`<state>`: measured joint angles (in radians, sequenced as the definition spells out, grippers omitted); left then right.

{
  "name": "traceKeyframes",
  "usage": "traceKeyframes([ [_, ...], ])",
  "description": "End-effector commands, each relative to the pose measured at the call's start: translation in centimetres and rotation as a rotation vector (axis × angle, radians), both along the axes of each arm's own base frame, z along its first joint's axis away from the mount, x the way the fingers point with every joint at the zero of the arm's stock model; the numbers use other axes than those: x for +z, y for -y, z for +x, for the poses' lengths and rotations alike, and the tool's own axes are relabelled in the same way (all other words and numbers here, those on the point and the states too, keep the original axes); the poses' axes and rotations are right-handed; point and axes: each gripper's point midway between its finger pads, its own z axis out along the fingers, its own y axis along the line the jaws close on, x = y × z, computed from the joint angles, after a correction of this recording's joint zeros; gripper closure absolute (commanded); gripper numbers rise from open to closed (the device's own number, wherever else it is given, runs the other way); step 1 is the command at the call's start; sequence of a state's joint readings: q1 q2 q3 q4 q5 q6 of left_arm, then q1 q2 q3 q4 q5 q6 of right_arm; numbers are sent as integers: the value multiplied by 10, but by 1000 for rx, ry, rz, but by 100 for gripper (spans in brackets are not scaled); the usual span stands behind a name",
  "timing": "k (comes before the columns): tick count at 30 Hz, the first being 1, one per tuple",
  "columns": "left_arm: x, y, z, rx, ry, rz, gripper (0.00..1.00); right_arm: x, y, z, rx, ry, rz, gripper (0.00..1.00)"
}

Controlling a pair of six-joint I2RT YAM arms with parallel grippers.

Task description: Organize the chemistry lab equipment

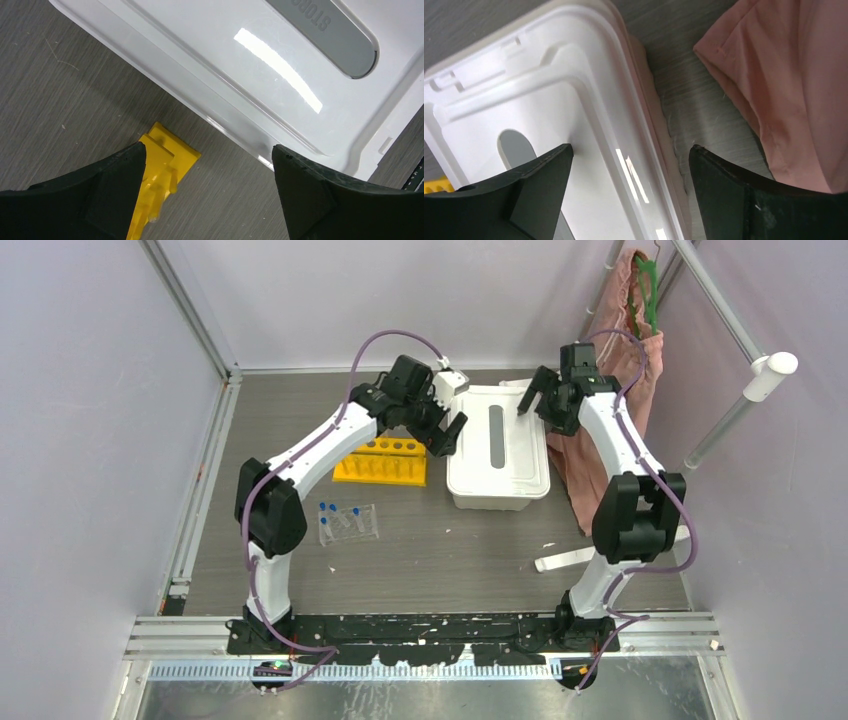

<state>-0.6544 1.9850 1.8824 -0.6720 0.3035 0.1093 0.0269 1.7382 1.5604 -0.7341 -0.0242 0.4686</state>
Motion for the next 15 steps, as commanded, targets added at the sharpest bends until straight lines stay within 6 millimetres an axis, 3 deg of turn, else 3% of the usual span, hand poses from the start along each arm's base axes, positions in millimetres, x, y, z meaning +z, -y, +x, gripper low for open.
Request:
traceKeyframes([
  [1, 46, 3, 9, -8, 130, -51, 3, 10, 15, 27, -33, 49, -83, 10],
  [7, 62, -7, -16, -69, 122, -54, 0, 1, 22, 50, -75, 53, -109, 12],
  [15, 59, -26, -62, -214, 88, -31, 0, -8, 24, 73, -153, 88, -115, 14],
])
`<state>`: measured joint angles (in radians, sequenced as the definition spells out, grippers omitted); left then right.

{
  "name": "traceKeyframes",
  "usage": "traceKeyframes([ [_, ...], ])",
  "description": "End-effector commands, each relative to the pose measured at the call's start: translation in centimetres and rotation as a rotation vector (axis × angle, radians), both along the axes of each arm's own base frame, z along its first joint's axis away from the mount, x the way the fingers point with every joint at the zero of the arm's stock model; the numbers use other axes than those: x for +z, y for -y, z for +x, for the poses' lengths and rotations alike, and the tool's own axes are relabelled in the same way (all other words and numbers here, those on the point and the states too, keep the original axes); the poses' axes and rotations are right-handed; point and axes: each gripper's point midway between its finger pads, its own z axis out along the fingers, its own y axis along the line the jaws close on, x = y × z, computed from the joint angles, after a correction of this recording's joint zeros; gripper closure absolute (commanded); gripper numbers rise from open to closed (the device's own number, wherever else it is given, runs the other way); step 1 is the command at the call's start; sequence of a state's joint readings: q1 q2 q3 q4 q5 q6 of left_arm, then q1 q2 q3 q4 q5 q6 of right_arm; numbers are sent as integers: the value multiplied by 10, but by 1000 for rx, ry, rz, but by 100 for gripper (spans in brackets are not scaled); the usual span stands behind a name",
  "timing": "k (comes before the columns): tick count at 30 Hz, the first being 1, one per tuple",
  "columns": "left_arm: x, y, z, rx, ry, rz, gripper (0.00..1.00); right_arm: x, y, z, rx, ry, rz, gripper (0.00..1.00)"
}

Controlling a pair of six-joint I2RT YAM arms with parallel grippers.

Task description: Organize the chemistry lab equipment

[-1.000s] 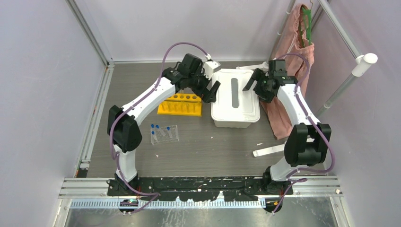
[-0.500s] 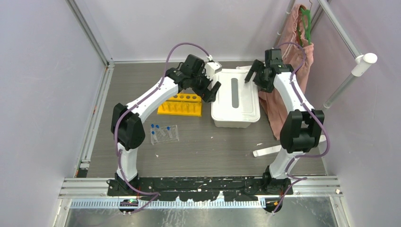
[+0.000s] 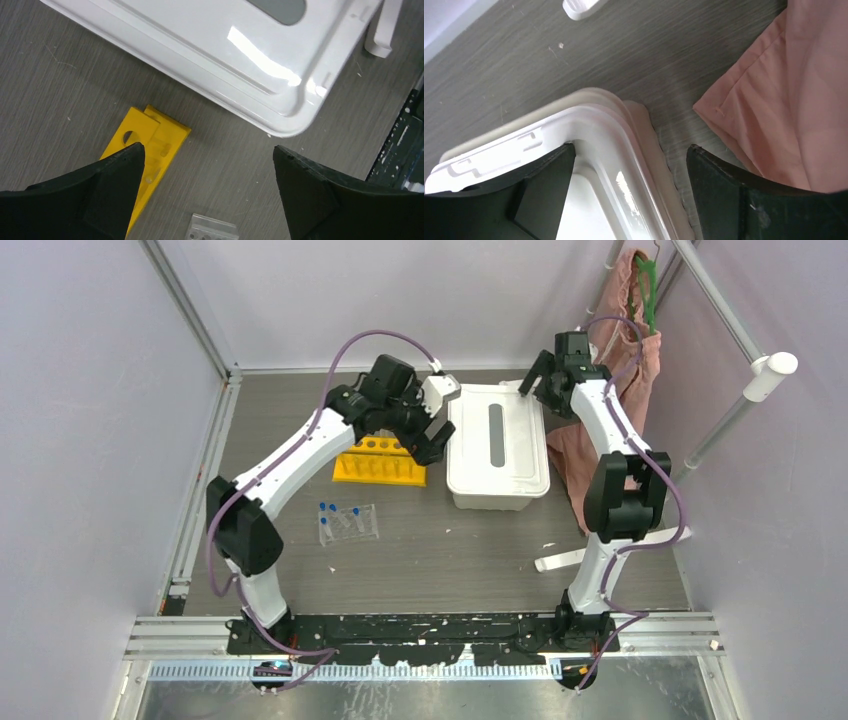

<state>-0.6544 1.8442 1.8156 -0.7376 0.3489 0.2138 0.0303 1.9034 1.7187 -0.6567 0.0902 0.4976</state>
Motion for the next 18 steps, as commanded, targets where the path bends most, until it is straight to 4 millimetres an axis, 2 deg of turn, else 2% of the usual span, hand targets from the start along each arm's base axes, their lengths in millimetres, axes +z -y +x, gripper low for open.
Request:
traceKeyframes([
  [1, 22, -7, -36, -135, 14, -33, 0, -5, 6, 16, -60, 15, -45, 13],
  [7, -6, -14, -70, -244, -67, 12, 0, -16, 2, 23, -56, -25, -72, 13],
  [10, -17, -15, -79, -270, -69, 46, 0, -24, -1, 21, -42, -45, -89, 13],
  [13, -16, -14, -73, -248, -52, 50, 0, -27, -3, 13, -30, -51, -97, 13],
  [18, 1, -9, -59, -191, -9, 25, 0, -10, -11, 4, -8, -15, -108, 12],
])
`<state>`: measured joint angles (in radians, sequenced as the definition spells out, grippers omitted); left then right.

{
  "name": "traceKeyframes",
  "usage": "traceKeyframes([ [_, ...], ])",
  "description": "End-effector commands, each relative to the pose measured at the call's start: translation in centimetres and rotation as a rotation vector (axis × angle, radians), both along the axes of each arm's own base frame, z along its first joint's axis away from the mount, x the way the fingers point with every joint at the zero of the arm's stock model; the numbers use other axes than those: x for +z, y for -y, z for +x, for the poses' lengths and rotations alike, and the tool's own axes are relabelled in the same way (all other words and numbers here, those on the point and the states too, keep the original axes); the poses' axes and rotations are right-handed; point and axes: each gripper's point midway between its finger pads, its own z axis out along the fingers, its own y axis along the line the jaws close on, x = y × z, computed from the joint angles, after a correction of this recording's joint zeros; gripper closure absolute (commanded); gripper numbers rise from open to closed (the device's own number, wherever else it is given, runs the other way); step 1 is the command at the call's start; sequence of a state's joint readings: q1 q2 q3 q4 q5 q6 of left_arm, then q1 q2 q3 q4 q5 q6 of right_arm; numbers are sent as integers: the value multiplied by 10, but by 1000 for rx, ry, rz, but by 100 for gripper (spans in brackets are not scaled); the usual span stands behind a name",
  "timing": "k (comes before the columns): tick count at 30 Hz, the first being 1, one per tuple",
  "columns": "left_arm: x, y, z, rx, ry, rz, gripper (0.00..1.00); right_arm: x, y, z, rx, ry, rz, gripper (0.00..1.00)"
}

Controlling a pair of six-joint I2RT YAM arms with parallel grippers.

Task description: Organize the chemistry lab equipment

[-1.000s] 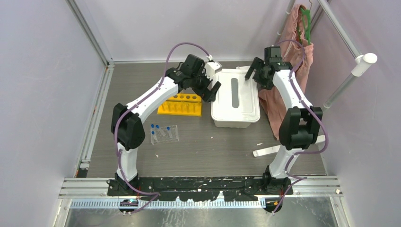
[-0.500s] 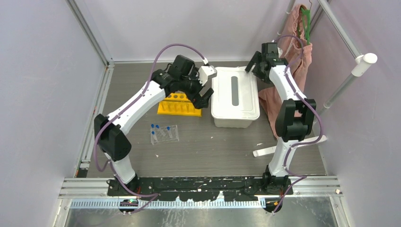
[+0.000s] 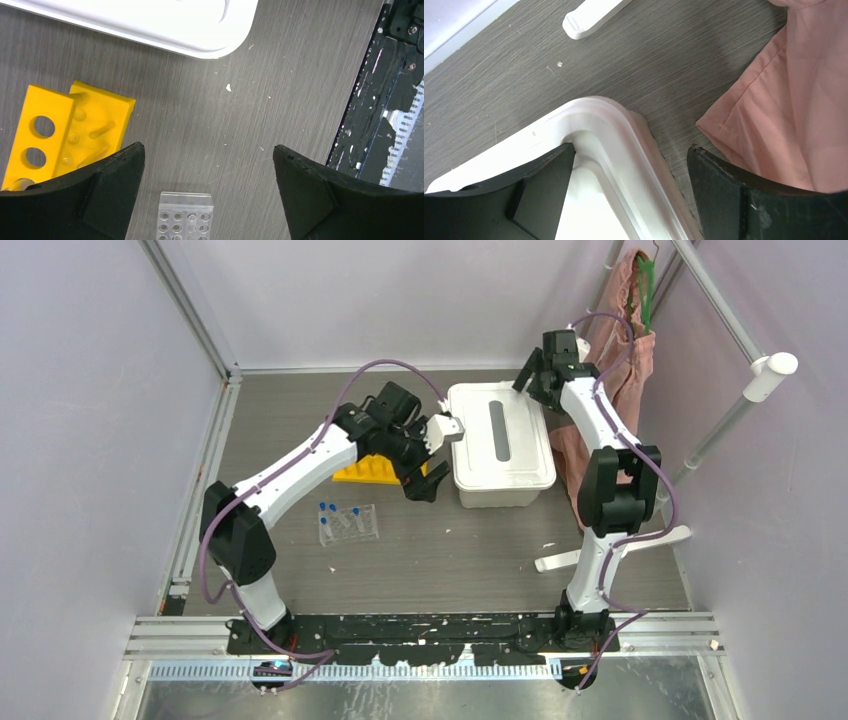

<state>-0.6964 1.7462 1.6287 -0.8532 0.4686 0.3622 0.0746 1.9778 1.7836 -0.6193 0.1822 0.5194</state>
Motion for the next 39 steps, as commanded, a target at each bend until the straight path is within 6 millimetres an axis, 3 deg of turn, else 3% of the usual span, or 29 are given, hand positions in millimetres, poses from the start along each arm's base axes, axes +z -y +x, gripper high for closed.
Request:
traceKeyframes([
  [1, 41, 9, 20, 47, 113, -79, 0, -2, -4, -23, 26, -47, -56, 13],
  [6, 49, 15, 37, 95, 142, -85, 0, -2, -13, -44, 23, -53, -51, 12],
  [9, 56, 11, 41, 120, 128, -76, 0, 6, -6, -53, -15, -25, -80, 10],
  [11, 65, 3, 45, 146, 132, -79, 0, 25, 1, -54, -39, 17, -107, 1],
  [14, 86, -18, 50, 202, 158, -78, 0, 68, 6, -56, -38, 83, -130, 0],
  [17, 109, -54, 54, 293, 175, -68, 0, 111, 5, -64, -26, 168, -130, 0],
  [20, 129, -99, 58, 404, 205, -70, 0, 142, 2, -80, -4, 235, -123, 0],
  [23, 140, -160, 59, 567, 221, -80, 0, 164, -2, -106, 39, 308, -117, 0],
  [25, 136, -202, 53, 672, 243, -64, 0, 181, -11, -124, 98, 432, -90, 0],
  [29, 109, -279, 31, 887, 366, 10, 0, 173, -5, -178, 107, 658, -66, 0],
  [32, 79, -312, 23, 1003, 425, 20, 0, 138, 5, -205, 85, 700, -97, 0],
  [36, 40, -331, 13, 1075, 351, -12, 0, 89, 26, -232, 20, 597, -157, 0],
  [39, 9, -334, 14, 1104, 273, -43, 0, 60, 34, -244, -6, 528, -185, 0],
])
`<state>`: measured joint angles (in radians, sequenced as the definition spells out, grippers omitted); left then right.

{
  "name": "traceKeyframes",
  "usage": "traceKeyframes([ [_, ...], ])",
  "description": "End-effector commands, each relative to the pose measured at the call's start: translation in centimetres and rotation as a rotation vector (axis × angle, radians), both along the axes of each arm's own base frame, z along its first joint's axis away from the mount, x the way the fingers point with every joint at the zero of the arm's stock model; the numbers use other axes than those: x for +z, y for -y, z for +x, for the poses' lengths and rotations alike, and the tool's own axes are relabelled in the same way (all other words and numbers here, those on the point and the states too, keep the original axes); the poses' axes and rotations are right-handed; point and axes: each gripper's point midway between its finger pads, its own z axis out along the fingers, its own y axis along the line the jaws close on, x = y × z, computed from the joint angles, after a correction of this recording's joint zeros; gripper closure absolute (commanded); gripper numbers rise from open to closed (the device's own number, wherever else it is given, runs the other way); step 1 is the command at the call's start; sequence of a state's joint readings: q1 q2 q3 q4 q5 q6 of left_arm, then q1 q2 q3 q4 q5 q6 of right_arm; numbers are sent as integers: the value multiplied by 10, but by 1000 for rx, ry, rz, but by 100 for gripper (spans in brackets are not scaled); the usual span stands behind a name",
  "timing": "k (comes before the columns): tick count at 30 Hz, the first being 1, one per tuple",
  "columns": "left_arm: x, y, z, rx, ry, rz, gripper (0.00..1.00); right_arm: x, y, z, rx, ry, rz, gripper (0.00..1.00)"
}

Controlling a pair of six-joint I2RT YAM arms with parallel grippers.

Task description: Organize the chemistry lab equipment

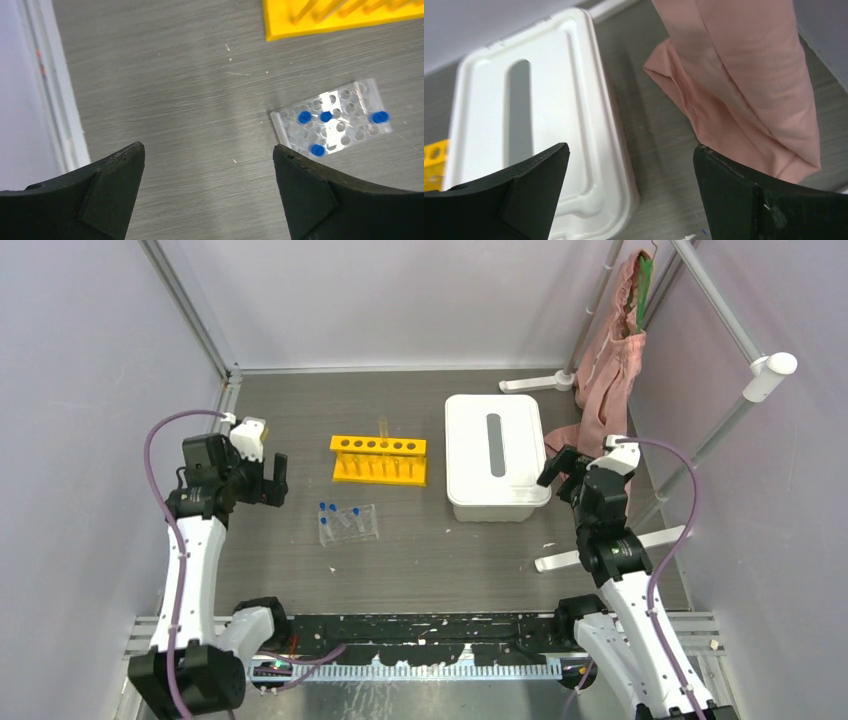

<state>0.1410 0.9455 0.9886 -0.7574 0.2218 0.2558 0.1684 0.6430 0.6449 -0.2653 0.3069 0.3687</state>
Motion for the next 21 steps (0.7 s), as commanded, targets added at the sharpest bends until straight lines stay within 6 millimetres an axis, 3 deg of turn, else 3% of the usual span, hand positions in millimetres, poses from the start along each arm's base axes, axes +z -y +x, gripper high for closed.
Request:
traceKeyframes([
  [1, -25, -6, 26, 34, 50, -87, 0, -17, 18, -7, -89, -8, -37, 0],
  [9, -82, -4, 60, 64, 118, -170, 0, -79, 49, -3, -295, -40, -69, 0],
  [17, -116, -5, 93, 53, 162, -200, 0, -89, 63, 21, -377, -37, -151, 0],
  [21, -123, -4, 102, 40, 197, -206, 0, -110, 73, 23, -397, -63, -201, 0],
])
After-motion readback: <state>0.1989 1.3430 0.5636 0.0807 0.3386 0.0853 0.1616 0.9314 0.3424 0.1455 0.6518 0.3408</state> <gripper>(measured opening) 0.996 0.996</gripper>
